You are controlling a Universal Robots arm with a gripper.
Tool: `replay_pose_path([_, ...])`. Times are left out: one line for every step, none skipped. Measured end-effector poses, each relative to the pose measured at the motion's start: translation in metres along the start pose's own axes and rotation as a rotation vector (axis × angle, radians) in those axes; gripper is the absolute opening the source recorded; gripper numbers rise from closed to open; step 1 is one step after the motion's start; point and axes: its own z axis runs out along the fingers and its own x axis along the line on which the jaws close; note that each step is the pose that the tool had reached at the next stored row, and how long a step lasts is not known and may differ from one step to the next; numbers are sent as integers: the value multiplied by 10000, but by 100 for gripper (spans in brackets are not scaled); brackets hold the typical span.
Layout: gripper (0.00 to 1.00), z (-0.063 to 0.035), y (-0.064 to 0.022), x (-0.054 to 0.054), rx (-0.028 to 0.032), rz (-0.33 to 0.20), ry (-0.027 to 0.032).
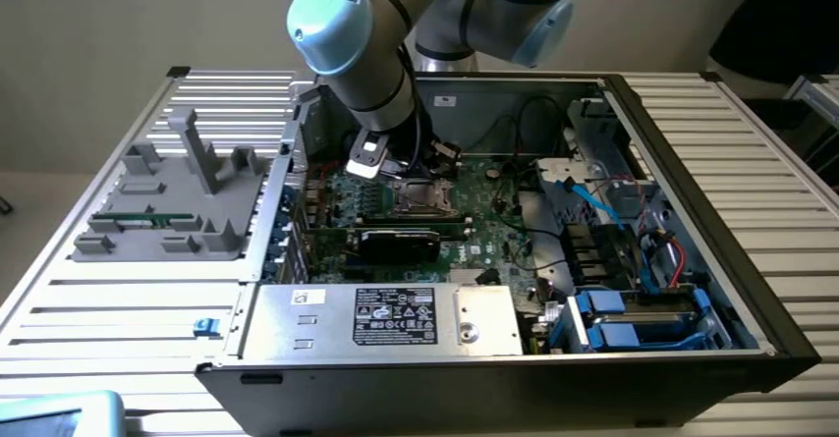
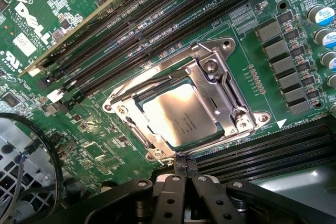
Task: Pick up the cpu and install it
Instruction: 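Install the first cpu locking lever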
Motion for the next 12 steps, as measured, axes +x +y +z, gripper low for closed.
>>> replay_pose_path([11, 0, 0, 0, 0, 0, 0])
replay_pose_path([11, 0, 0, 0, 0, 0, 0])
replay_pose_path([11, 0, 0, 0, -1, 0, 0])
replay_pose_path([11, 0, 0, 0, 0, 0, 0])
replay_pose_path([11, 2, 2, 0, 0, 0, -1])
replay_pose_path([11, 4, 2, -1, -1, 0, 0])
replay_pose_path([11, 6, 3, -1, -1, 0, 0])
replay_pose_path([11, 8, 4, -1, -2, 0, 0])
replay_pose_path([11, 9, 4, -1, -2, 0, 0])
replay_pose_path([11, 9, 3, -1, -2, 0, 0])
replay_pose_path([11, 10, 3, -1, -1, -1, 0])
replay_pose_path([11, 10, 3, -1, -1, -2, 0])
